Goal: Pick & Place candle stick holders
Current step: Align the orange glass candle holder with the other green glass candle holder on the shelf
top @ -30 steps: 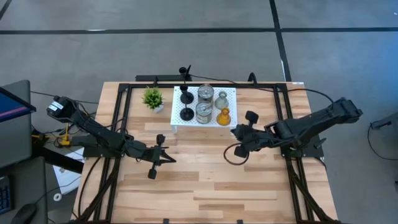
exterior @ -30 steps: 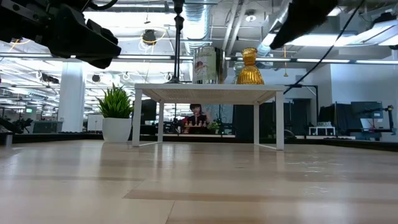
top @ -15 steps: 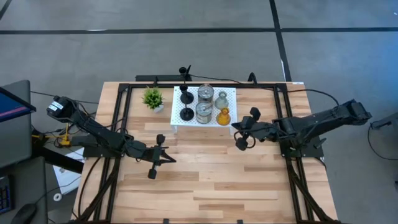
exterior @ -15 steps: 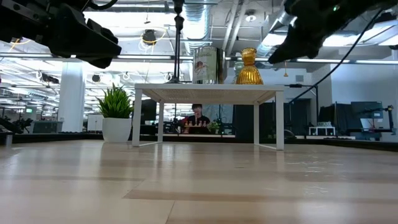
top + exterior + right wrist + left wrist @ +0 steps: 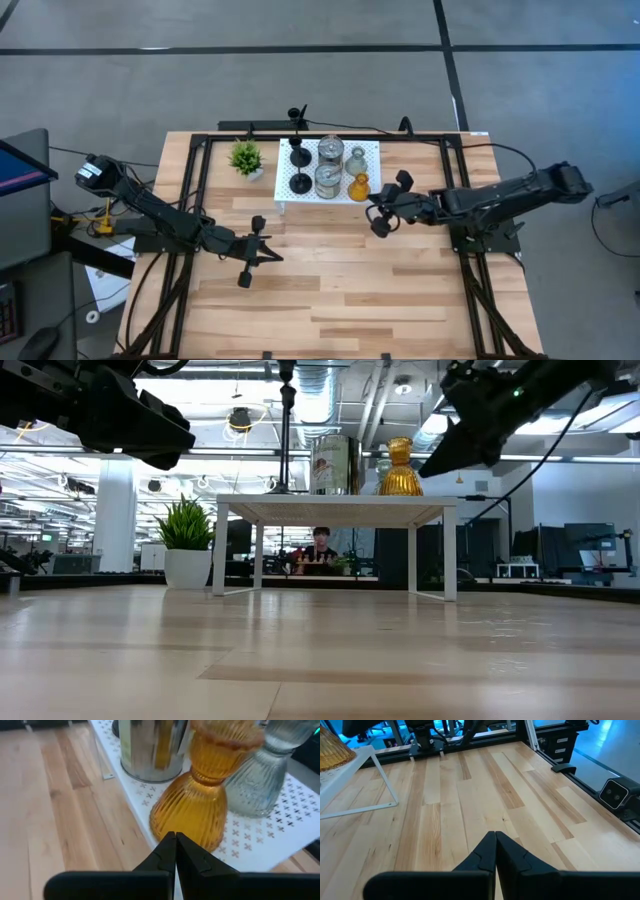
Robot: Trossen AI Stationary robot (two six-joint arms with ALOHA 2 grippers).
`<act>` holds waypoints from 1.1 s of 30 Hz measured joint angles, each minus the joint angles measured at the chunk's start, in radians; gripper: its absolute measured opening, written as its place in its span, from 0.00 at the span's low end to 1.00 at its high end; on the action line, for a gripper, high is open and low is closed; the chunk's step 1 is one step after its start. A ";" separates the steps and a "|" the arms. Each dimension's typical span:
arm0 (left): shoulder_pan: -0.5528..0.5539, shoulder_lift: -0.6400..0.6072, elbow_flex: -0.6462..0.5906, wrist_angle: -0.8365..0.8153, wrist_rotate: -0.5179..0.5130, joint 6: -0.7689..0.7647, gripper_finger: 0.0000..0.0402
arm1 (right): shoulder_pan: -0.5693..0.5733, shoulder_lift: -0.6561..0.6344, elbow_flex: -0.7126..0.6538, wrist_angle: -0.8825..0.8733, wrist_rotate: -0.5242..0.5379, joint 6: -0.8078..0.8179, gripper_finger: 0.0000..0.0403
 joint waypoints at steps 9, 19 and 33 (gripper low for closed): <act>0.000 0.000 0.000 0.000 0.000 0.000 0.01 | -0.014 0.045 0.000 0.060 -0.006 -0.024 0.00; 0.000 0.000 0.000 0.000 0.000 0.000 0.01 | -0.021 0.029 0.001 0.048 -0.008 -0.019 0.00; 0.000 0.000 0.000 0.000 0.000 0.000 0.01 | -0.070 0.039 0.000 0.047 -0.006 -0.020 0.00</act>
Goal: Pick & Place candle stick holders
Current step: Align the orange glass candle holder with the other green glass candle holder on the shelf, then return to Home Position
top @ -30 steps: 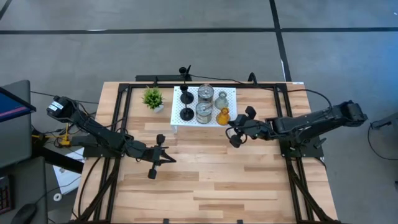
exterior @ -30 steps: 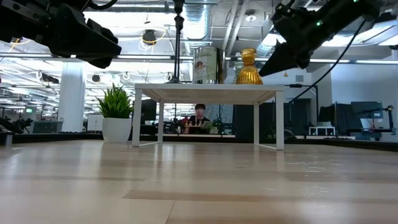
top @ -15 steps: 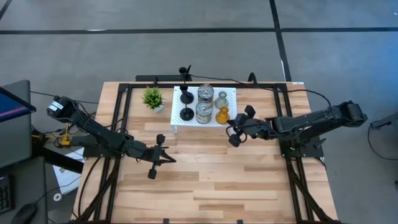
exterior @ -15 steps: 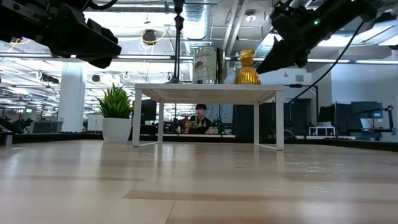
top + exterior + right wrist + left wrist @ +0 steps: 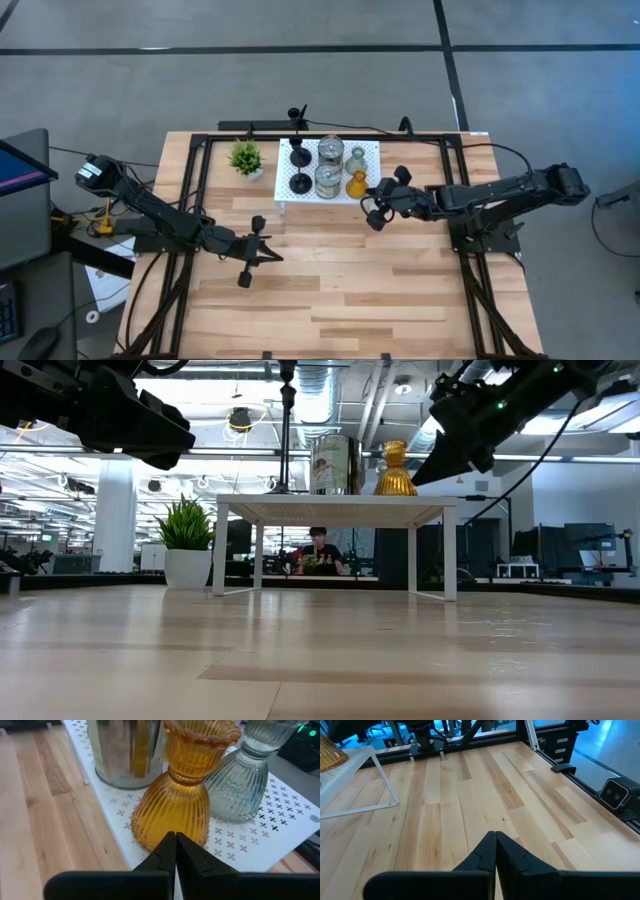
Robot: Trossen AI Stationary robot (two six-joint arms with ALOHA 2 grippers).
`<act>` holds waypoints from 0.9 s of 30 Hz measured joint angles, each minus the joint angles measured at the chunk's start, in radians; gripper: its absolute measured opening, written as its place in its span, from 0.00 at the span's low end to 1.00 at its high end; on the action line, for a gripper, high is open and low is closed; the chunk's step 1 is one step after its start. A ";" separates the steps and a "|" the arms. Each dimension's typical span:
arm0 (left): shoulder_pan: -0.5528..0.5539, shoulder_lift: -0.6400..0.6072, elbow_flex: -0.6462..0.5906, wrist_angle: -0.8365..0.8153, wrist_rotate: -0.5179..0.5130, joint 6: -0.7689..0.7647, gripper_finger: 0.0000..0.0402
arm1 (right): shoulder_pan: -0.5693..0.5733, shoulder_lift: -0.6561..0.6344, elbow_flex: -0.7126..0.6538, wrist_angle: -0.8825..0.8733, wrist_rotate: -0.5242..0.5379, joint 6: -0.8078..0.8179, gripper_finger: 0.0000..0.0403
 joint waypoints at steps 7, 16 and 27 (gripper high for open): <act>0.000 0.000 0.000 0.000 0.000 0.003 0.01 | 0.001 0.000 0.000 0.000 -0.002 -0.003 0.00; 0.000 0.000 0.000 0.011 0.014 -0.033 0.01 | 0.056 -0.051 0.000 0.050 -0.242 -0.136 0.00; 0.000 -0.001 0.000 0.083 0.041 -0.042 0.01 | 0.093 -0.164 -0.004 0.167 -0.428 -0.322 0.00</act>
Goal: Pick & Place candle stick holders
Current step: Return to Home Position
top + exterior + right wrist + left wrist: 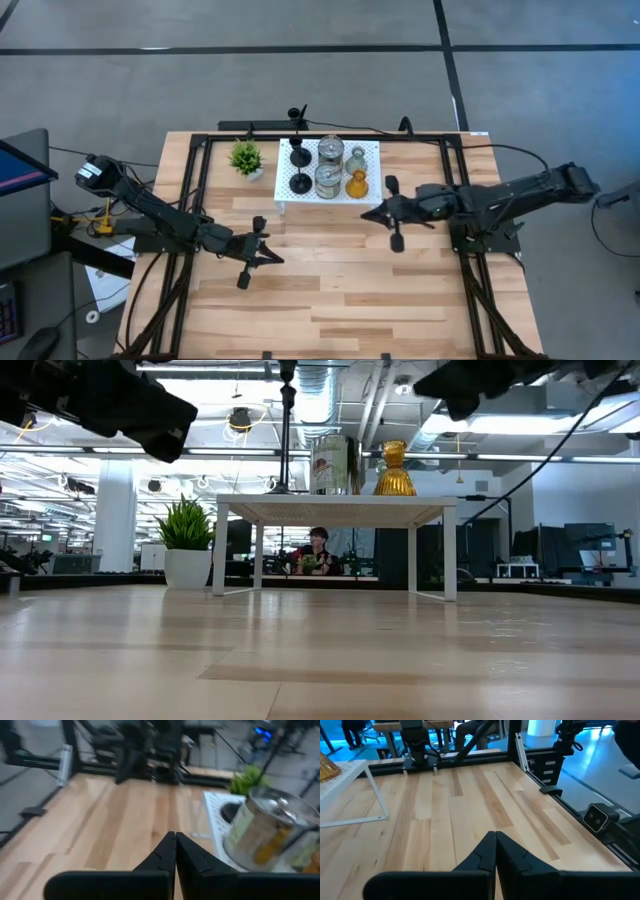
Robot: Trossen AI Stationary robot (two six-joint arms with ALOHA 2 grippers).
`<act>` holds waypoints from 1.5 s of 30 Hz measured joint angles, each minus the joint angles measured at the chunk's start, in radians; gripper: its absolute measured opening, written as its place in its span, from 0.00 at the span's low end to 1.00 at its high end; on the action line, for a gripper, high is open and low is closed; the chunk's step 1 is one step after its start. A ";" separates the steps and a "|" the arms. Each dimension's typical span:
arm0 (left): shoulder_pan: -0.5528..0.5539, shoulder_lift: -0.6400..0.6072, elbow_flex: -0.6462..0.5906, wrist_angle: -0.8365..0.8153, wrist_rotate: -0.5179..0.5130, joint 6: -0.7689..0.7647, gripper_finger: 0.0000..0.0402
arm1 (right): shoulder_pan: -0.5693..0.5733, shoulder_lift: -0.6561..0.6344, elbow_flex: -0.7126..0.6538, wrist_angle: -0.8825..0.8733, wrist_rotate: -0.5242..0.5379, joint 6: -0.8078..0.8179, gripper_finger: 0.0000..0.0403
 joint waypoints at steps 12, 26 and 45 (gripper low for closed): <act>0.000 0.000 0.000 0.000 0.000 0.000 0.01 | -0.021 -0.253 -0.149 0.080 -0.095 0.095 0.00; 0.000 0.000 0.000 -0.002 0.000 0.000 0.01 | -0.021 -0.566 -0.241 0.110 -0.092 0.095 0.00; 0.000 0.000 0.000 -0.006 0.000 0.000 0.01 | -0.021 -0.913 -0.359 0.000 -0.016 0.188 0.00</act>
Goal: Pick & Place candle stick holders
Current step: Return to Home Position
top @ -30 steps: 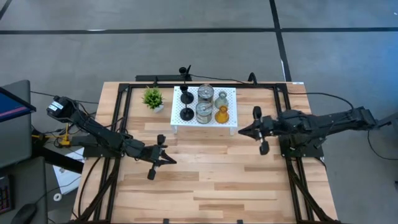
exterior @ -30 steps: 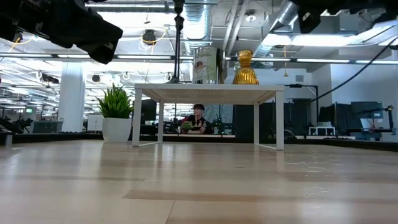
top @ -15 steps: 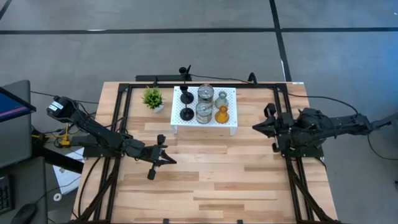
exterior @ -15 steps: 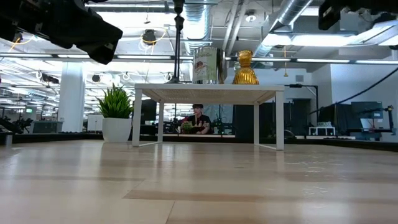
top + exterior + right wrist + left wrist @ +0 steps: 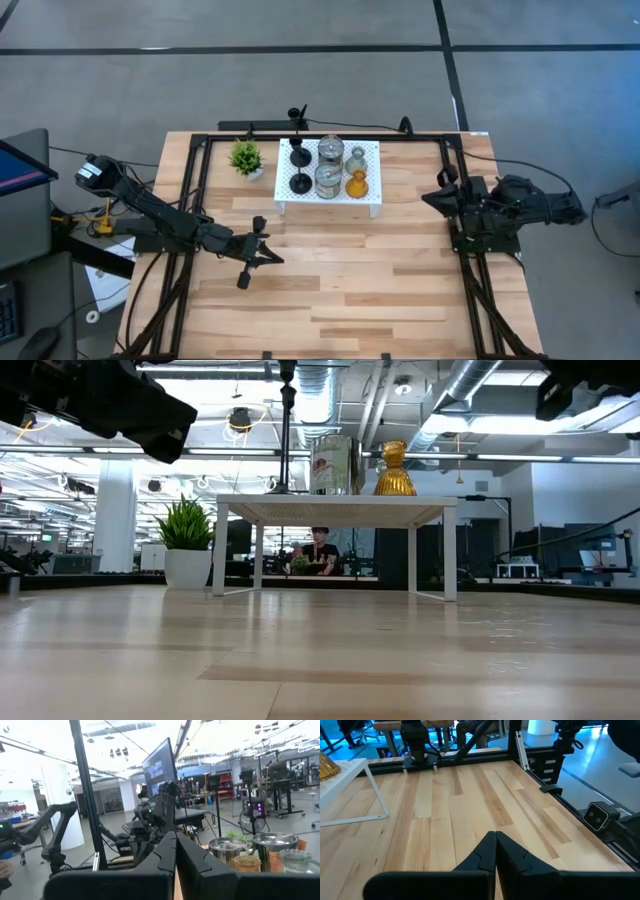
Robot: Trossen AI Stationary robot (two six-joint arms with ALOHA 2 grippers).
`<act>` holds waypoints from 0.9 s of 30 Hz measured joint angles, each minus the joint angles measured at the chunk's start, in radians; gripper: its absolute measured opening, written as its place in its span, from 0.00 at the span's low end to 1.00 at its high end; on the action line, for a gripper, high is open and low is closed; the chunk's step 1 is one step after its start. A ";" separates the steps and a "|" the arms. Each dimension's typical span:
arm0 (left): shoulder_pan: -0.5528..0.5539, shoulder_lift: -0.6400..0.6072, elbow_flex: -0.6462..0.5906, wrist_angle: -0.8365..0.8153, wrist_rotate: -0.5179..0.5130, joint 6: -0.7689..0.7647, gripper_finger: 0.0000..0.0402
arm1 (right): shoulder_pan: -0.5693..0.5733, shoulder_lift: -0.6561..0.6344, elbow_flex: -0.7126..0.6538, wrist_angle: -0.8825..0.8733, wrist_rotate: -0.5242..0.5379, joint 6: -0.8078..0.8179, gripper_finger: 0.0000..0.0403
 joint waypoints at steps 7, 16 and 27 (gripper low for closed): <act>0.000 0.000 0.000 -0.003 -0.002 0.008 0.01 | 0.000 -0.070 0.000 -0.082 0.000 0.000 0.00; 0.000 0.000 0.000 -0.003 -0.006 0.008 0.01 | 0.000 -0.091 0.000 -0.121 0.000 -0.036 0.00; 0.000 0.000 0.000 -0.004 -0.007 0.008 0.01 | 0.000 -0.098 -0.060 -0.085 0.000 -0.022 0.00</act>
